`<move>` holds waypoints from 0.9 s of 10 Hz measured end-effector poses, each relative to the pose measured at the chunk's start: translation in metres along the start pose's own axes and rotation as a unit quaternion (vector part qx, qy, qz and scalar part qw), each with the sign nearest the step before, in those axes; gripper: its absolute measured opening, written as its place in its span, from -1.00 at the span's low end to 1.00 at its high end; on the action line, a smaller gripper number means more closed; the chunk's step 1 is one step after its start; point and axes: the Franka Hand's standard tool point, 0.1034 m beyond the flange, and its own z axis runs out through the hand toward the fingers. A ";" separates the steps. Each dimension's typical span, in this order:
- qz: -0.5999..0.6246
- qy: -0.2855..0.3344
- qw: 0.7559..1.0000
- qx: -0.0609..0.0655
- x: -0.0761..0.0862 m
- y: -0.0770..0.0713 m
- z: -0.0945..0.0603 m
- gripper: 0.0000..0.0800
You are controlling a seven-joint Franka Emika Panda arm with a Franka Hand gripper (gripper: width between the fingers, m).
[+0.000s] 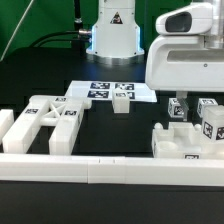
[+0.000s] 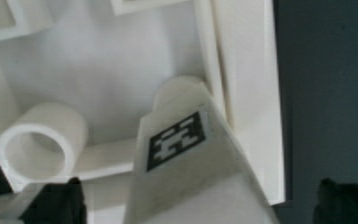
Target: Assemble chair
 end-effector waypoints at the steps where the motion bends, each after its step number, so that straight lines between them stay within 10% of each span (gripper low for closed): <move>1: -0.041 0.002 0.999 -0.002 0.001 -0.002 -0.001 0.62; 9: -0.069 -0.109 0.991 -0.016 -0.006 -0.001 -0.005 0.62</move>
Offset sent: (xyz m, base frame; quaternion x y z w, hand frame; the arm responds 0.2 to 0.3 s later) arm 0.0030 0.0088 0.0046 -0.0027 -0.0054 -0.0471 0.9989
